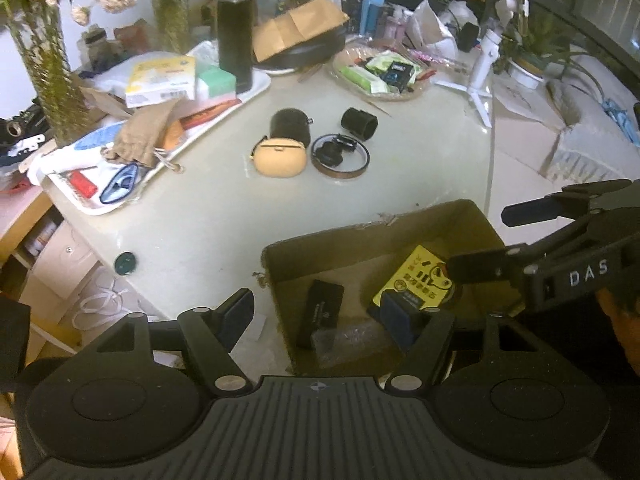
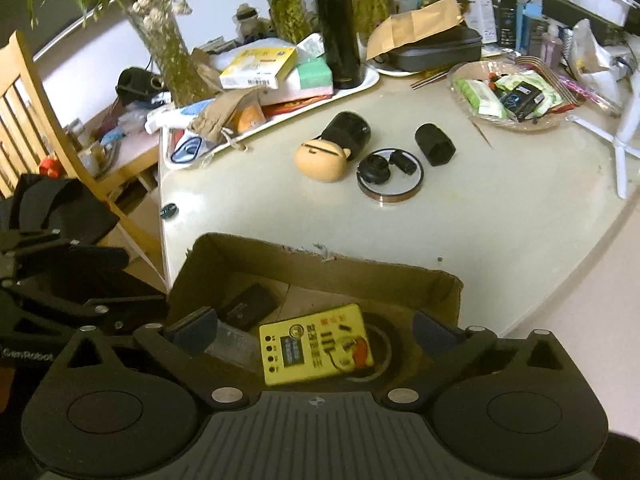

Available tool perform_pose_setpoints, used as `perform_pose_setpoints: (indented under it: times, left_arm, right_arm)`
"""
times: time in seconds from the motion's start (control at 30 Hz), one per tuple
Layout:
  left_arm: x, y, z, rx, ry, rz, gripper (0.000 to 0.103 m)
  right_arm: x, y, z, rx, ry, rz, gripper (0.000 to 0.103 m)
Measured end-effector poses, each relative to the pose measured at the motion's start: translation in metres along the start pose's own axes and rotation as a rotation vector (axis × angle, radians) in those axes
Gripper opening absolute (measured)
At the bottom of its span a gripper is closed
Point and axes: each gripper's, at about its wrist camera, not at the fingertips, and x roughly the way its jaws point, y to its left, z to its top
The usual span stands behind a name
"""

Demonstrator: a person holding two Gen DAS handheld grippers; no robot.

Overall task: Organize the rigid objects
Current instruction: 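Open both tools and lift them out of the box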

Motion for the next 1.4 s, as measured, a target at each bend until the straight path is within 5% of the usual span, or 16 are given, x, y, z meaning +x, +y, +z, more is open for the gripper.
perform_pose_setpoints:
  times: [0.37,0.7,0.97,1.4]
  left_arm:
    - [-0.026,-0.005,-0.006,0.006,-0.09,0.018,0.069]
    - [-0.012,-0.002,0.0,-0.027,-0.116,0.011,0.069]
    - [-0.001,-0.001,0.004,-0.01,-0.102,0.025,0.069]
    - [0.018,0.003,0.021,0.007,-0.143,0.05,0.069]
  right_arm:
    - [-0.019,0.0,-0.023,0.003,-0.075,-0.081,0.103]
    - [-0.019,-0.015,-0.024,0.012,-0.147,-0.166,0.103]
    - [-0.012,-0.024,-0.02,0.025,-0.104,-0.092,0.103]
    - [-0.01,-0.028,-0.019,-0.029,-0.101,-0.149,0.103]
